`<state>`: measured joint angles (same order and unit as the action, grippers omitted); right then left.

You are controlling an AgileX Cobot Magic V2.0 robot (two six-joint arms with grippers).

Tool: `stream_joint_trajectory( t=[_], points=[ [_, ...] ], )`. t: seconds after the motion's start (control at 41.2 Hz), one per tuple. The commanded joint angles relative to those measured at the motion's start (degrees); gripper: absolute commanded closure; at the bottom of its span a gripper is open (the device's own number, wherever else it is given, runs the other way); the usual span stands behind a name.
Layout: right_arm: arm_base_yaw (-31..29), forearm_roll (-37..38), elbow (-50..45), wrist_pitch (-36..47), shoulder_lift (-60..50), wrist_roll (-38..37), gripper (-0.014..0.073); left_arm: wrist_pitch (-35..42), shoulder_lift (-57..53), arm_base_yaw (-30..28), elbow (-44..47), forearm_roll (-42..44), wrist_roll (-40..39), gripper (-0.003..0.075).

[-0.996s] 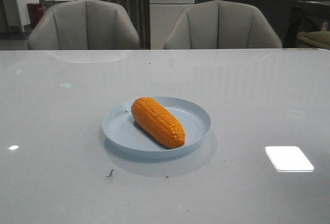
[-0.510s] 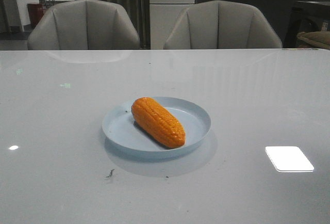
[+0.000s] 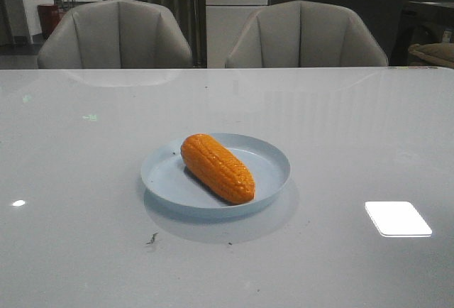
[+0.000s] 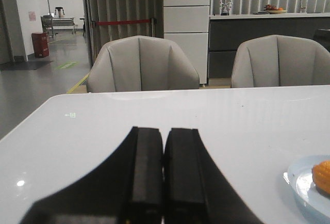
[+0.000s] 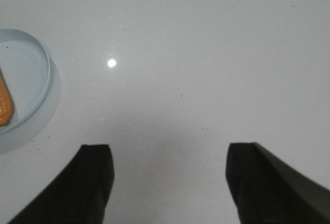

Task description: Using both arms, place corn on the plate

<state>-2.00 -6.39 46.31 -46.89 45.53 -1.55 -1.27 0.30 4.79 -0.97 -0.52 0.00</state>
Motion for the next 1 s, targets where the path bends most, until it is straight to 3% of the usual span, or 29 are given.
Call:
stream_joint_trajectory(
  t=[0.0, 0.049, 0.17, 0.777, 0.923, 0.971],
  points=[
    [-0.4, 0.2, 1.5, 3.4, -0.3, 0.0, 0.0028, 7.4, -1.0, -0.1, 1.8, -1.4, -0.8, 0.0622],
    [-0.4, 0.2, 1.5, 3.2, -0.3, 0.0, 0.0028, 2.3, -0.6, -0.1, 1.2, -1.4, -0.8, 0.0622],
    [-0.4, 0.2, 1.5, 3.2, -0.3, 0.0, 0.0028, -1.0, -0.5, -0.1, 1.4, -1.4, -0.8, 0.0622],
    [-0.4, 0.3, 1.3, 3.5, -0.3, 0.0, 0.0028, -1.0, -0.4, -0.1, 1.4, -1.4, -0.8, 0.0622],
    [0.0, 4.7, -1.2, 4.8, -2.5, 0.0, 0.0033, -1.0, -0.4, -0.1, 1.4, -1.4, -0.8, 0.0622],
    [0.5, 4.8, -2.9, 6.0, -4.1, 0.0, 0.0071, -1.0, -0.4, -0.1, 1.4, -1.4, -0.8, 0.0622]
  ],
)
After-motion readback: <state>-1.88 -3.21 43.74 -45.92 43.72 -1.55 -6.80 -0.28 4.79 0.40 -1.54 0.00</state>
